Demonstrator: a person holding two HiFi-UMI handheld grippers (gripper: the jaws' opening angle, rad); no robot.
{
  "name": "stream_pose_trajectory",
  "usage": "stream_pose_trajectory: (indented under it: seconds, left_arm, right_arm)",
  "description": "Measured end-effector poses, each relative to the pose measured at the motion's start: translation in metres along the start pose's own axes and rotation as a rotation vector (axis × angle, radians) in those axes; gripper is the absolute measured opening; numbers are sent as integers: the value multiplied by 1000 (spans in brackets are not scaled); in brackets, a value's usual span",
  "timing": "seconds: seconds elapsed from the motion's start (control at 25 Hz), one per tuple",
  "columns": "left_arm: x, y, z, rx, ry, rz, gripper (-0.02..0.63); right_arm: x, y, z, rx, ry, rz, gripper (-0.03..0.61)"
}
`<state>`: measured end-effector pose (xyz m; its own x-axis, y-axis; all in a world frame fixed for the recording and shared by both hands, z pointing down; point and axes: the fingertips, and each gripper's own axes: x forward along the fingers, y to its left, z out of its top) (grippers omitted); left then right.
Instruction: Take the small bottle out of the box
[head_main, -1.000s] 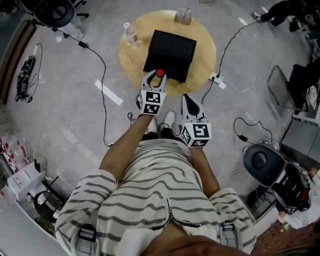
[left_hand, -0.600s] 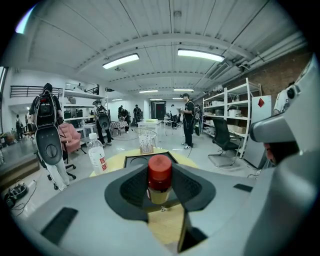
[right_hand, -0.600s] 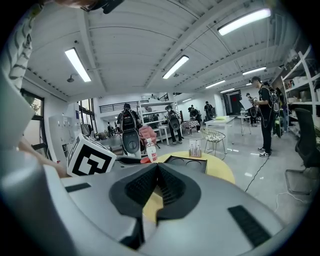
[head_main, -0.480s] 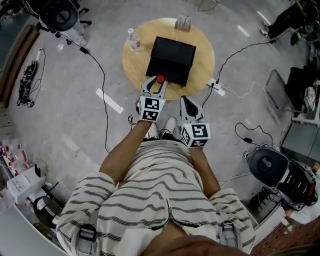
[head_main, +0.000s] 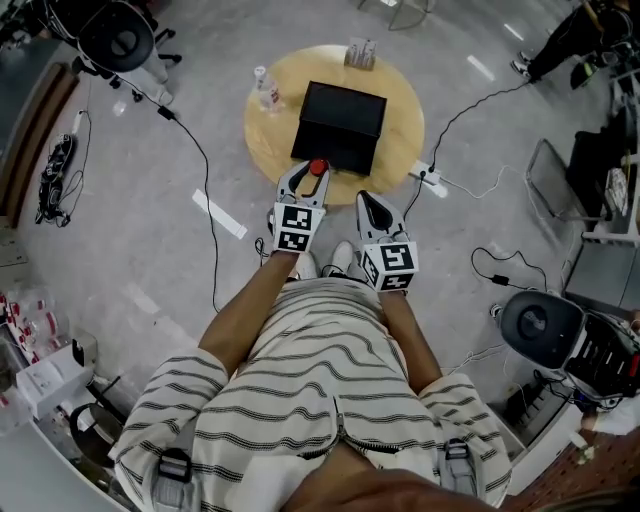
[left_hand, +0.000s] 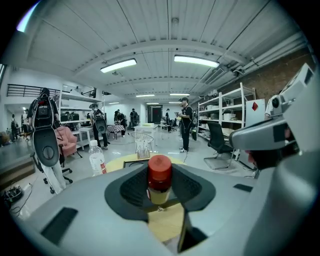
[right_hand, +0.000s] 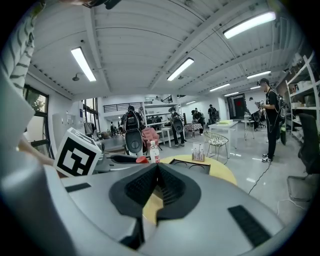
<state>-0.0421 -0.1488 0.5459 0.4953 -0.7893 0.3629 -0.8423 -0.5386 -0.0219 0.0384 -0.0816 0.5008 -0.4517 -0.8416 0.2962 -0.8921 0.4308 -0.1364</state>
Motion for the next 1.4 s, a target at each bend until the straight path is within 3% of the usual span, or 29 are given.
stream_pose_trajectory:
  seconds: [1.4]
  left_arm:
    - [-41,-27,22,25,-76,-106,147]
  right_arm:
    - [-4,-21,2,-7,-13,19,18]
